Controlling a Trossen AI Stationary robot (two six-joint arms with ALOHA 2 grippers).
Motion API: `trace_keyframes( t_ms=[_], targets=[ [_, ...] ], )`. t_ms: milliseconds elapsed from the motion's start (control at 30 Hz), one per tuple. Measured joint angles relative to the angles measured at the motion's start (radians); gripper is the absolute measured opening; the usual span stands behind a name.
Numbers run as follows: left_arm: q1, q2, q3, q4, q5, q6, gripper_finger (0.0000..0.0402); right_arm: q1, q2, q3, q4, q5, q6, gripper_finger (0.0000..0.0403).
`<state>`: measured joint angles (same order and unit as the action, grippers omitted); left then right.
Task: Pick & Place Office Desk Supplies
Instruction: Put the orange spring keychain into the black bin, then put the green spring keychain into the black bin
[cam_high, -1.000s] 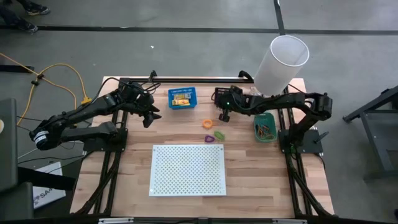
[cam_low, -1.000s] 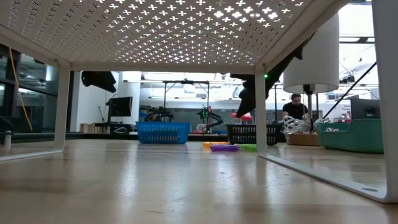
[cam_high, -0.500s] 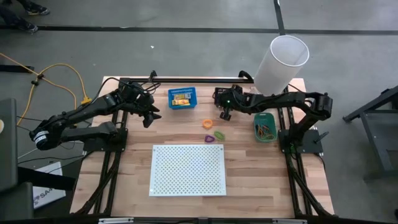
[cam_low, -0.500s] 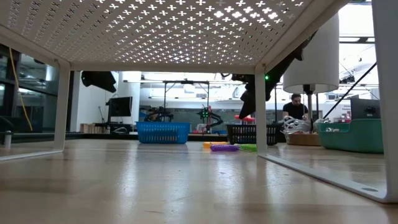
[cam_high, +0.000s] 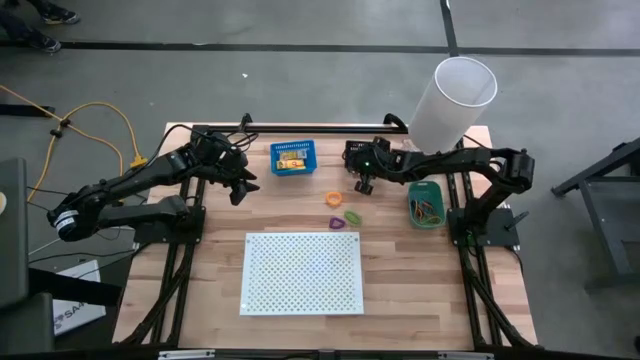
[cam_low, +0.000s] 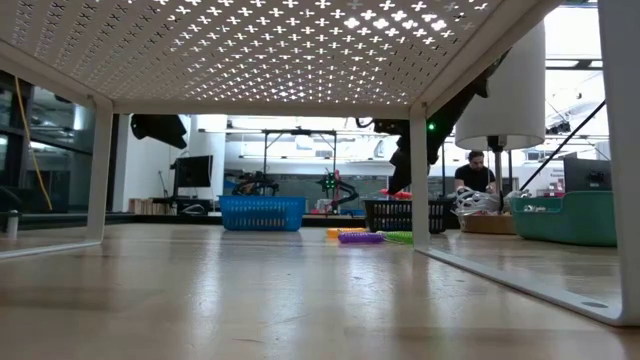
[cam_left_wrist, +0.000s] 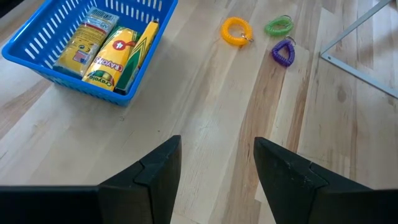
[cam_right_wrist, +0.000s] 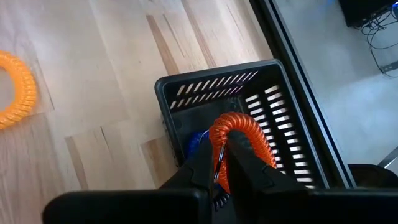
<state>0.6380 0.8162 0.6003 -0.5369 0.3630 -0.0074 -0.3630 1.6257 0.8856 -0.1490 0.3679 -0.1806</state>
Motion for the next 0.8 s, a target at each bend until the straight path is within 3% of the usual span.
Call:
trace_keyframes(
  t_ms=[433,800],
  targets=[
    [0.0,0.0,0.0,0.0,0.0,0.0,0.0195,0.0,0.001,0.0,-0.002,0.0,0.0,0.0074],
    [0.0,0.0,0.0,0.0,0.0,0.0,0.0195,0.003,0.001,0.0,0.056,-0.002,-0.011,0.0078]
  ],
)
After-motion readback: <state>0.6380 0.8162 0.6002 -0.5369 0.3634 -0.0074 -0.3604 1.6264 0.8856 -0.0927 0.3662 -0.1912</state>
